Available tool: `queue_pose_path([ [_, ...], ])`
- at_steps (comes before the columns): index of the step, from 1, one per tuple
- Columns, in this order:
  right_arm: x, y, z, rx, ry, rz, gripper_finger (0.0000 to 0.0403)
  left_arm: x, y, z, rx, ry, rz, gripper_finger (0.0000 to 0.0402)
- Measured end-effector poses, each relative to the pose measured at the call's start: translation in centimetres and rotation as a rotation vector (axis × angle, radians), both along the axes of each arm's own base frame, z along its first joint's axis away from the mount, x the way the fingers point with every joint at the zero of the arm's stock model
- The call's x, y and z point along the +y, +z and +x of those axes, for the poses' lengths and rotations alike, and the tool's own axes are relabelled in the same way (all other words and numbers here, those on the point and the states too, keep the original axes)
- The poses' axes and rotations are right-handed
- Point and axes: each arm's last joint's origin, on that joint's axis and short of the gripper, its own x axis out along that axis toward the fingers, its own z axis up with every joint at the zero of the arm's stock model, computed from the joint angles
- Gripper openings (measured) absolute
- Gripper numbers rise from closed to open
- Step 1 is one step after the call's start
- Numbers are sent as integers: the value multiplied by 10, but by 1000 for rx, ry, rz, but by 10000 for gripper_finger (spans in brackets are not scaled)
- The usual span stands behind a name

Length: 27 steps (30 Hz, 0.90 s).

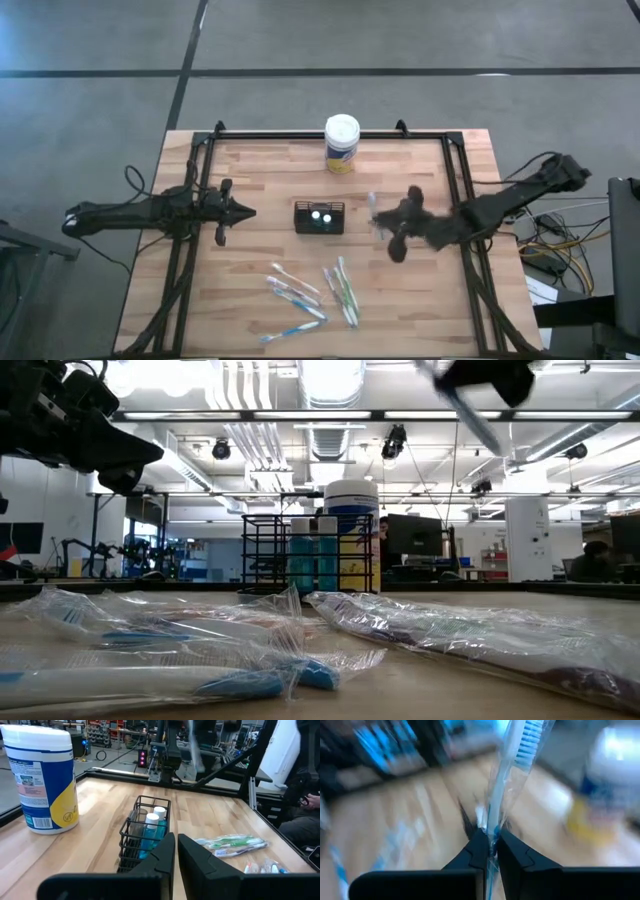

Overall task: Pick & Place toothbrushing station
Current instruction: Put the top right blue toothbrush into the black wire organizer

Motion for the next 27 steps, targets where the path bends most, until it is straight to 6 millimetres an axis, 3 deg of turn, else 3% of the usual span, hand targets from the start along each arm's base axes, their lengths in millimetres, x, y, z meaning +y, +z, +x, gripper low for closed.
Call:
queue_pose_path([
  [3,-10,7,-9,-196,85,-67,19,0,0,0,0,0,0,25],
  [7,-24,-8,-14,-341,118,-170,18,0,0,0,0,-2,20,25],
  [14,-45,-38,-15,-338,107,-319,18,0,0,0,-1,-2,27,25],
  [24,-50,-54,-15,-341,178,-407,18,0,1,0,-9,7,30,25],
  [27,-53,-59,-19,-416,209,-434,18,0,1,0,-9,9,19,25],
])
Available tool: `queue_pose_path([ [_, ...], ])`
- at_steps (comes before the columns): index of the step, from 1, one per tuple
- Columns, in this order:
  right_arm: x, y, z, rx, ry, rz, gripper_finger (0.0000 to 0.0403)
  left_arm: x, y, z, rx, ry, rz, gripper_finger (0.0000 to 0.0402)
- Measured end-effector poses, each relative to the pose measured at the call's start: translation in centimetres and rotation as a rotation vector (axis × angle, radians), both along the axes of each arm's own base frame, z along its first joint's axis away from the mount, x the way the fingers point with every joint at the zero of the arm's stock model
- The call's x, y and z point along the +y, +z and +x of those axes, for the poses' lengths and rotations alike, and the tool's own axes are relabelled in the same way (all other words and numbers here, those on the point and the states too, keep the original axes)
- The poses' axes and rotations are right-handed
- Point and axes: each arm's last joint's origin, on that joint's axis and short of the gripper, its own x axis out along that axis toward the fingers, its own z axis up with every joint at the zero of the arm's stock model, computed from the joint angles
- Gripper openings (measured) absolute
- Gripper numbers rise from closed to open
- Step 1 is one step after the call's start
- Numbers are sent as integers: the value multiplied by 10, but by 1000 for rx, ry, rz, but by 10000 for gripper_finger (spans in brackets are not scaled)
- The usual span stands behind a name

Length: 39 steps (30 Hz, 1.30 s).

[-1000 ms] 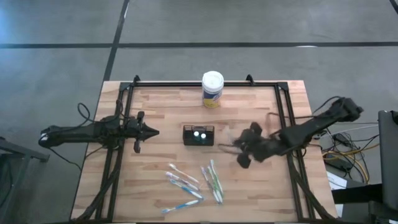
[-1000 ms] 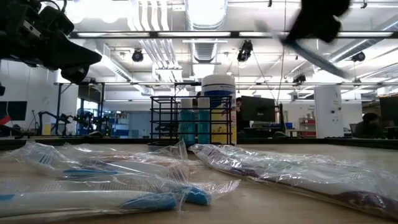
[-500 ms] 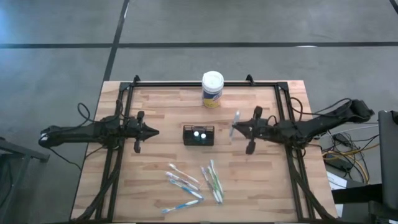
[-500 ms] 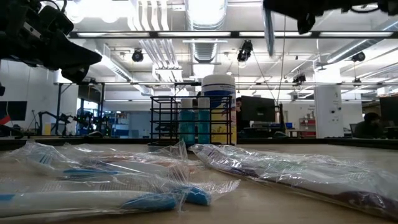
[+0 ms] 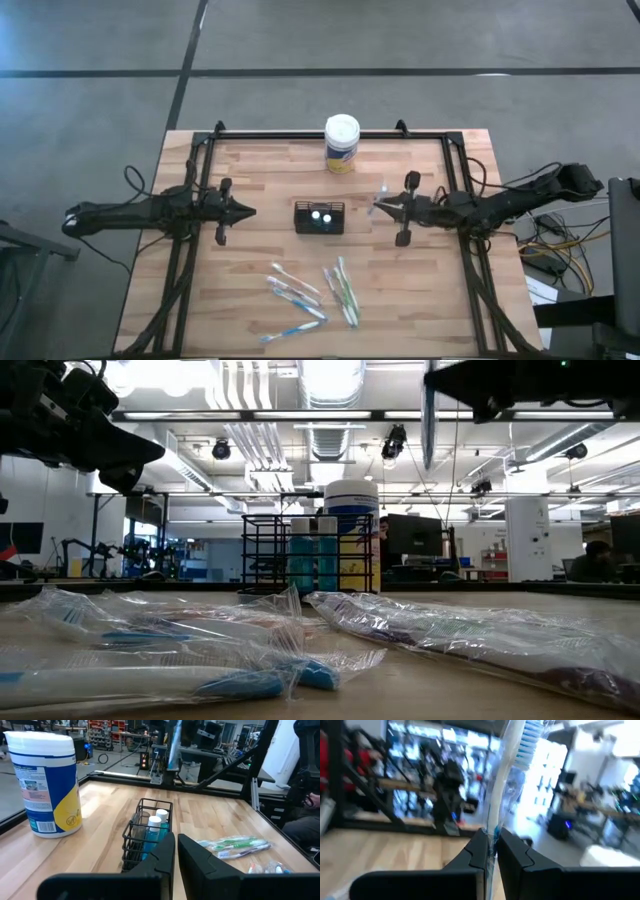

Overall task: Pick & Place toothbrushing station
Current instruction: Put the top right blue toothbrush into the black wire organizer

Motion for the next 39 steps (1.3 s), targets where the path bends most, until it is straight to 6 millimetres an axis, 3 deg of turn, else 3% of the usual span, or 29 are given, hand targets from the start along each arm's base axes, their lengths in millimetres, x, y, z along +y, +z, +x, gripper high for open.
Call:
queue_pose_path([
  [9,-24,-21,9,-198,8,-26,18,1,0,0,1,39,-5,25],
  [18,-34,-32,68,-107,34,-43,18,2,0,0,3,76,2,25],
  [22,-38,-39,82,-124,21,-52,18,2,-2,0,21,76,1,25],
  [31,-47,-70,89,-93,0,1,18,2,-5,-1,53,77,-1,25],
  [39,-47,-81,90,-60,-5,6,18,2,-5,-1,53,77,-1,25],
])
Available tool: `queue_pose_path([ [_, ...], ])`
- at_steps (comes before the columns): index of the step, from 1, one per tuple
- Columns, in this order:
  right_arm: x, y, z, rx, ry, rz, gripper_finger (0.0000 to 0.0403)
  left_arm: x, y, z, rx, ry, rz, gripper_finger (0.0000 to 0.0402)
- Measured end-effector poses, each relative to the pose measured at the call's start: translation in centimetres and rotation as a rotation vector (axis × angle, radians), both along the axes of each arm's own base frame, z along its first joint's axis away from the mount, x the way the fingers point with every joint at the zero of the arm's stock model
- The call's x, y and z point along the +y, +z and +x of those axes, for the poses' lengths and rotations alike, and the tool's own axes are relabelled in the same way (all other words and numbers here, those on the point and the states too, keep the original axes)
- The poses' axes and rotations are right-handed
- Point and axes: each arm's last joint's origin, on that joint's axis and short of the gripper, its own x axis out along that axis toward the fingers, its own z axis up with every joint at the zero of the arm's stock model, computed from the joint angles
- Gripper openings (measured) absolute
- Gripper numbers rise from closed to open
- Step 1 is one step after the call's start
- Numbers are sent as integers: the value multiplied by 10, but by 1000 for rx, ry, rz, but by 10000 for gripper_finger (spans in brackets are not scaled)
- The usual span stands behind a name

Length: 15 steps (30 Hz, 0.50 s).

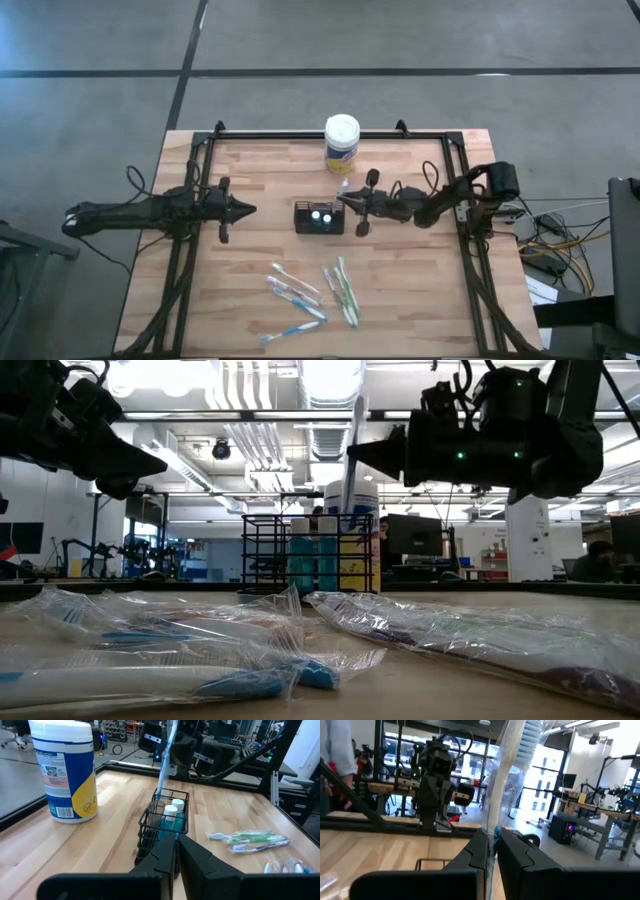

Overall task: Pick & Place toothbrushing station
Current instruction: Put the top right blue toothbrush into the black wire organizer

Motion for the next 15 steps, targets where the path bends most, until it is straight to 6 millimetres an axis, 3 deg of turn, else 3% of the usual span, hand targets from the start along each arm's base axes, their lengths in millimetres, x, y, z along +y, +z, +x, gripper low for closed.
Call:
queue_pose_path([
  [7,0,-10,-8,47,-24,15,18,0,0,0,0,0,0,25],
  [15,-1,-25,1,104,-24,18,18,0,0,0,0,0,0,25],
])
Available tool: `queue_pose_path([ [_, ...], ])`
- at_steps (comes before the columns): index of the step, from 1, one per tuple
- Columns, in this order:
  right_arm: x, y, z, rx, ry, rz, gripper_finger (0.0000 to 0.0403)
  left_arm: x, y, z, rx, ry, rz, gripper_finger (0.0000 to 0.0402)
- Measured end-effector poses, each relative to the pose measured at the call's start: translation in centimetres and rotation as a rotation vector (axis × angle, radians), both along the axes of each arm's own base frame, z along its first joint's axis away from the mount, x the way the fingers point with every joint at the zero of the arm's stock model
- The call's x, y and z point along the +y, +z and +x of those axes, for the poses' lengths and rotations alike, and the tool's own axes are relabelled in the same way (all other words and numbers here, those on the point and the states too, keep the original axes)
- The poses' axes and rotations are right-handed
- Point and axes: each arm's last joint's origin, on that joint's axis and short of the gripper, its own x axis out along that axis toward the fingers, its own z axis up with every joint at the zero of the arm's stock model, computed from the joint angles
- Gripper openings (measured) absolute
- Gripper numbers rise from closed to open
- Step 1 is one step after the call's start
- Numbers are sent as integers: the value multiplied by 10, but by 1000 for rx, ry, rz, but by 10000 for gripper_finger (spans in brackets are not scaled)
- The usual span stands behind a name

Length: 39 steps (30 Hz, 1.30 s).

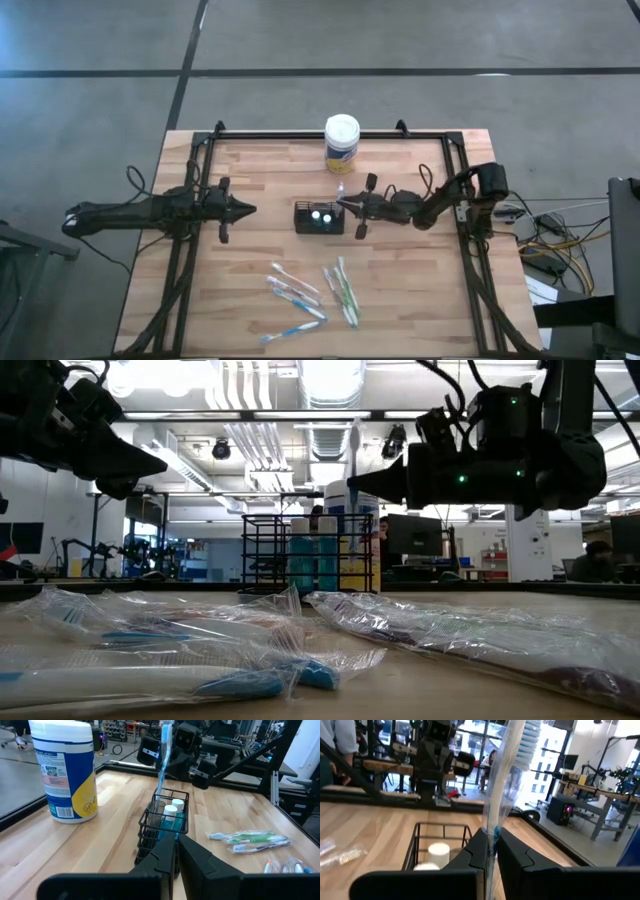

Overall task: Pick & Place toothbrushing station
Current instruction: Put the top right blue toothbrush into the black wire organizer

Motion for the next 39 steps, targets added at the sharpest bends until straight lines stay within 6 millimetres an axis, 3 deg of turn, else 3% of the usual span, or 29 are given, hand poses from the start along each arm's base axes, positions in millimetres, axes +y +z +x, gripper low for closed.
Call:
queue_pose_path([
  [18,0,-15,6,102,1,39,28,0,0,0,4,0,0,25],
  [39,0,-12,9,78,5,108,151,0,0,0,4,0,1,25],
])
